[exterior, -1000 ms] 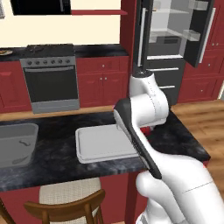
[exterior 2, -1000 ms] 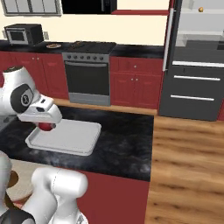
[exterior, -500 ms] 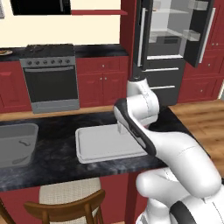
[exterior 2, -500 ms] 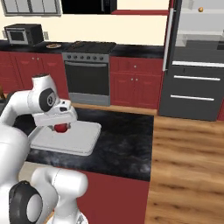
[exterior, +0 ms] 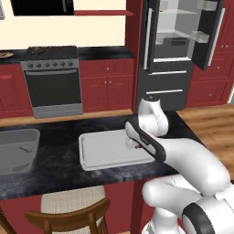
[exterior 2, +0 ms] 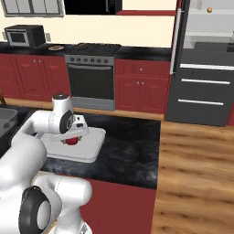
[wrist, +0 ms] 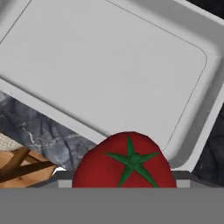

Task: Place the cold items (mango and tomato) from the fridge in one tupperware on the dining counter. Place the warm items (kebab skewer and hot dog) in the stove area in another tupperware.

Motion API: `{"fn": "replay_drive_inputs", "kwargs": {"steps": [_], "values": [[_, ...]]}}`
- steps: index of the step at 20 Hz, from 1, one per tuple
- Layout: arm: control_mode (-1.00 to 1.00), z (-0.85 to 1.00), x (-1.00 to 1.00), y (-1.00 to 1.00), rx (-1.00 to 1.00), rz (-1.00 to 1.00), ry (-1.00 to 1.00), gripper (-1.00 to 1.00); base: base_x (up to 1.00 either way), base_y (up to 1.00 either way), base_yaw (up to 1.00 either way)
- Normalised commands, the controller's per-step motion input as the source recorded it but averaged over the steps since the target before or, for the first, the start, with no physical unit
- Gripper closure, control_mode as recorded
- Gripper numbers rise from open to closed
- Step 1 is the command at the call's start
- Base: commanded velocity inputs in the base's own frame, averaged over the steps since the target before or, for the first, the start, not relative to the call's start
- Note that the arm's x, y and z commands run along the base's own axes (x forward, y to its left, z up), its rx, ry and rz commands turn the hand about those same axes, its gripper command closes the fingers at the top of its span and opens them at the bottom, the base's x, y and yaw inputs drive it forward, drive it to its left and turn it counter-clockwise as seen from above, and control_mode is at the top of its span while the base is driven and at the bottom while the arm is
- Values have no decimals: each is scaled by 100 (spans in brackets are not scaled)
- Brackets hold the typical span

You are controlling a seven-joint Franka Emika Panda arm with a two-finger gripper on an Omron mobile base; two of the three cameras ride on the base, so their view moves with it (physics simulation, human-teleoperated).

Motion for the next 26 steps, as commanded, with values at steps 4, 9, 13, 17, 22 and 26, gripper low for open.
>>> {"fn": "replay_drive_inputs", "kwargs": {"steps": [4,9,13,17,22,26], "values": [[-100,-36,51,2,1,6,4,100,0,0,0],[-100,-28,39,17,0,0,12,100,0,0,0],[-100,-26,30,18,0,0,8,100,0,0,0],[-100,-26,16,4,0,0,1,100,0,0,0],[-100,-27,5,0,0,0,0,100,0,0,0],[-100,-34,1,1,0,0,0,100,0,0,0]]}}
